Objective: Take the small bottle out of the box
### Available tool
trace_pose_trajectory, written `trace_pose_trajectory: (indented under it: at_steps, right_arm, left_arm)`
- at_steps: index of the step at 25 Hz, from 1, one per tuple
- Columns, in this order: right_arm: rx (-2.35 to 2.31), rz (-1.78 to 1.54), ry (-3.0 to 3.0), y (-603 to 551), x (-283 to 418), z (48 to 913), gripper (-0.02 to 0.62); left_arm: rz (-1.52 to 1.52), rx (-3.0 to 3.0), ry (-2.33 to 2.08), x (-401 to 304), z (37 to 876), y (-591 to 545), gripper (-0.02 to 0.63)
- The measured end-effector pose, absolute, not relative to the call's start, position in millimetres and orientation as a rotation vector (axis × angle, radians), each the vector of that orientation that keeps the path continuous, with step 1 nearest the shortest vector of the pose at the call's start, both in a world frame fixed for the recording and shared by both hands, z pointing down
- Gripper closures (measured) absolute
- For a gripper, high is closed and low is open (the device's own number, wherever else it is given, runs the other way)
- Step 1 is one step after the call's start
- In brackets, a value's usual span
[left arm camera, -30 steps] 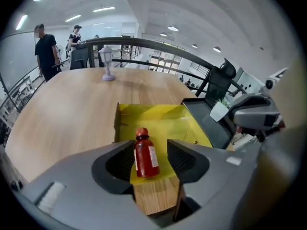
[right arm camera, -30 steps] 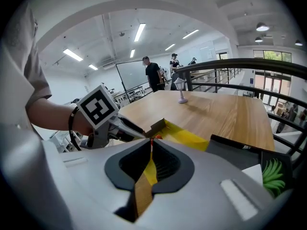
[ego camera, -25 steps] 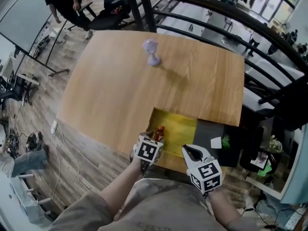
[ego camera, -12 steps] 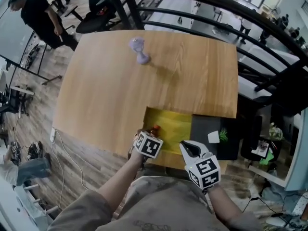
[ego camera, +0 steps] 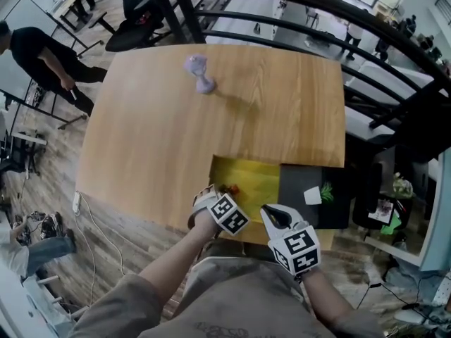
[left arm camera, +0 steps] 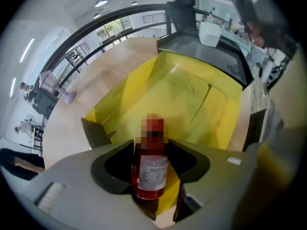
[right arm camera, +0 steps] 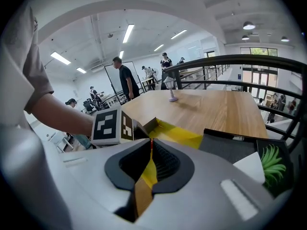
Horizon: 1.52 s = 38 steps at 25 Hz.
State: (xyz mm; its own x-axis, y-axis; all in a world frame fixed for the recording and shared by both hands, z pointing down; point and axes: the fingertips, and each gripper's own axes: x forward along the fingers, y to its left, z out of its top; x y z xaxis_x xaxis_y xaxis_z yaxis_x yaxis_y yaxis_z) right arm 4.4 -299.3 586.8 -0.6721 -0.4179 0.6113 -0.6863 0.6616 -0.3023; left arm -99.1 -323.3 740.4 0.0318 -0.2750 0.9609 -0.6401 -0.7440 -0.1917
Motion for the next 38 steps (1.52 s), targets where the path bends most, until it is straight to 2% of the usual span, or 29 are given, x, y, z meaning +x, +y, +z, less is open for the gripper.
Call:
trace_pose_trajectory:
  at_steps: [5,13,21,38]
  right_arm:
    - [0.870,0.711,-2.382,-297.5,0.0,583.8,0.574]
    - [0.943,0.681,-2.382,-302.9,4.5,567.4,0.574]
    - [1.029,0.584,-2.413,-319.0,3.3,521.9,0.575]
    - [1.265,0.158,-2.718,-322.9,-21.9,319.5,0.575]
  left_arm:
    - [1.757,2.072,-0.828,-95.8,740.3,-317.8,0.385]
    - [1.391,2.147,-0.875,-92.8,706.3,-313.2,0.387]
    - [0.923,2.272,-1.089,-103.8,604.7,-328.1,0.387]
    - [0.344,2.524,-1.385,-163.2,376.1,-326.7,0.387]
